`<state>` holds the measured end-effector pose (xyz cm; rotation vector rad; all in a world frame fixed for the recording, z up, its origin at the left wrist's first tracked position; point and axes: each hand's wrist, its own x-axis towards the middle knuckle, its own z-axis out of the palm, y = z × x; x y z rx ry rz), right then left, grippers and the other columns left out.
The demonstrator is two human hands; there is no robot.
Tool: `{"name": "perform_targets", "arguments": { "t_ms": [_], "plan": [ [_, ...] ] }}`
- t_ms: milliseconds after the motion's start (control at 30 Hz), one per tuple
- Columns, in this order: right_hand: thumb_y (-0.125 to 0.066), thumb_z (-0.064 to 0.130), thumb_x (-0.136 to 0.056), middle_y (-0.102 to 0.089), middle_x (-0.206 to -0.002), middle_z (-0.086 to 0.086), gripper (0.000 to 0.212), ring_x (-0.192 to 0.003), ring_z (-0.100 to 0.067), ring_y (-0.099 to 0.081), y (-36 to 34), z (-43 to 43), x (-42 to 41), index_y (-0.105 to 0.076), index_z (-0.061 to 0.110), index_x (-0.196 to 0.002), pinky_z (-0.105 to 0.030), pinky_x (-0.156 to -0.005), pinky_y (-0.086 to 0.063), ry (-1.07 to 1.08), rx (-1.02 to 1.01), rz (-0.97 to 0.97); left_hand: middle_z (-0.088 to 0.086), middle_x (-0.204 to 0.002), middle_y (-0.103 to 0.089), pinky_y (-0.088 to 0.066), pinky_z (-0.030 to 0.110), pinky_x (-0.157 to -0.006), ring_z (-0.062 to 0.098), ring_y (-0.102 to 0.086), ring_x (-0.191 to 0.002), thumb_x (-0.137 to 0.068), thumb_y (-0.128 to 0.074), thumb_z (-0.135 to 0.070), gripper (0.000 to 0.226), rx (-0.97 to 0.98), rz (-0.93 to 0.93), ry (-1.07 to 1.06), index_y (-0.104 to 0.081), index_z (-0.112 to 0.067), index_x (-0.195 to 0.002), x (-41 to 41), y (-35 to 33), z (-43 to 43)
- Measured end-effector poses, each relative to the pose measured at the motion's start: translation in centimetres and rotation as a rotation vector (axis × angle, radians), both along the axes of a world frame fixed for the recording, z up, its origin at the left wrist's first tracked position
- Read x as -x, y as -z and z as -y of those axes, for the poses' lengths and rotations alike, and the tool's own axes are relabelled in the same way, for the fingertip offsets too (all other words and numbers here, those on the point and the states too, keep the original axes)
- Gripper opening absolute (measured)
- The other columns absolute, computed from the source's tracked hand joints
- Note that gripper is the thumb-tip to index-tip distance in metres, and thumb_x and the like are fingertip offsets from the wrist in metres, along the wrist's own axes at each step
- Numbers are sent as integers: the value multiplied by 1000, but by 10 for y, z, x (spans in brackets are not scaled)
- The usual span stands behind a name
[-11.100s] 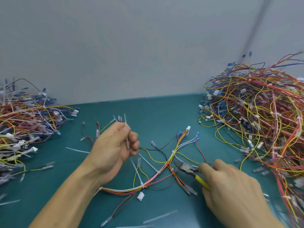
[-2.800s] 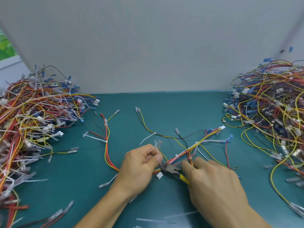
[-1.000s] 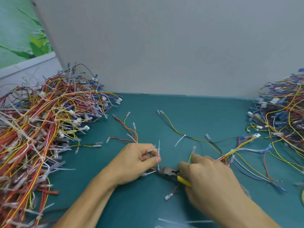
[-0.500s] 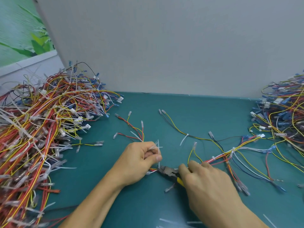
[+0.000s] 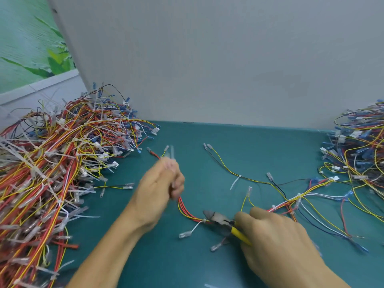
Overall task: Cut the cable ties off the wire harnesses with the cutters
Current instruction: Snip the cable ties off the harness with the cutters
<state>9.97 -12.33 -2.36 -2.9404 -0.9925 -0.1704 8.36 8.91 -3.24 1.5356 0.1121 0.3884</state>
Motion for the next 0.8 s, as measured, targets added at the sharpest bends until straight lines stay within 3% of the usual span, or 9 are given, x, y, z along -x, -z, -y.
{"name": "perform_targets", "arguments": {
  "t_ms": [67, 167, 233, 333, 467, 567, 633, 700, 800],
  "plan": [
    [-43, 42, -89, -41, -89, 4, 20, -95, -23, -59, -5, 2, -4, -42, 25, -101, -31, -58, -30, 29, 46, -15, -5, -55, -41, -26, 23, -47, 11, -33, -49, -98, -30, -3, 26, 145, 71, -135, -41, -13, -77, 0, -8, -13],
    [-58, 36, -80, -34, -74, 5, 24, -76, -25, -61, -16, -9, -11, -37, 24, -80, -28, -45, -19, 34, -5, 34, -7, -52, -39, -26, 21, -44, 9, -31, -45, -95, -23, 5, 31, 235, 139, -312, -44, -15, -85, -1, -15, -34],
    [-53, 32, -85, -33, -77, 3, 17, -85, -24, -59, -17, -21, -16, -38, 25, -84, -29, -45, -15, 37, 17, 8, -8, -50, -32, -23, 23, -45, 8, -25, -44, -88, -26, 8, 31, 235, 98, -405, -45, -16, -83, -2, -12, -45],
    [-47, 28, -87, -31, -80, 4, 11, -94, -26, -56, -9, -38, -27, -37, 26, -87, -29, -45, -13, 29, 41, -65, -10, -48, -32, -23, 29, -52, 13, -26, -46, -77, -52, 8, 27, -55, -55, -443, -53, -17, -86, -2, 1, -52],
    [-50, 22, -84, -27, -75, 3, 13, -86, -29, -52, 0, -59, -36, -37, 23, -83, -30, -48, -17, 0, 6, -109, -12, -46, -30, -22, 22, -49, 6, -25, -47, -73, -71, 5, 37, -523, -215, -203, -65, -28, -88, -3, 17, -48],
    [-51, 21, -84, -28, -76, 2, 16, -89, -29, -54, 5, -68, -40, -35, 22, -82, -29, -47, -13, -8, 0, -106, -12, -49, -32, -23, 20, -51, 5, -29, -49, -73, -79, -11, 28, -553, -237, -118, -70, -33, -87, -7, 23, -44],
    [-51, 21, -85, -28, -77, 2, 16, -93, -28, -56, 9, -71, -40, -35, 23, -82, -30, -48, -15, -17, -7, -101, -14, -53, -51, -36, 19, -59, 5, -50, -54, -76, -78, -14, 22, -511, -248, -116, -71, -33, -84, -10, 25, -42],
    [-50, 20, -85, -25, -74, 1, 15, -94, -28, -56, 12, -73, -39, -36, 24, -83, -31, -53, -20, -30, -10, -88, -23, -70, -70, -44, 8, -70, -5, -66, -73, -79, -75, -13, 20, -484, -248, -126, -71, -32, -78, -12, 27, -40],
    [-48, 20, -88, -21, -72, 1, 14, -95, -27, -55, 14, -74, -38, -36, 25, -85, -32, -61, -24, -41, -11, -74, -22, -73, -71, -43, 5, -66, -10, -64, -69, -80, -75, -14, 14, -481, -251, -163, -72, -23, -70, -14, 29, -41]
  ]
}}
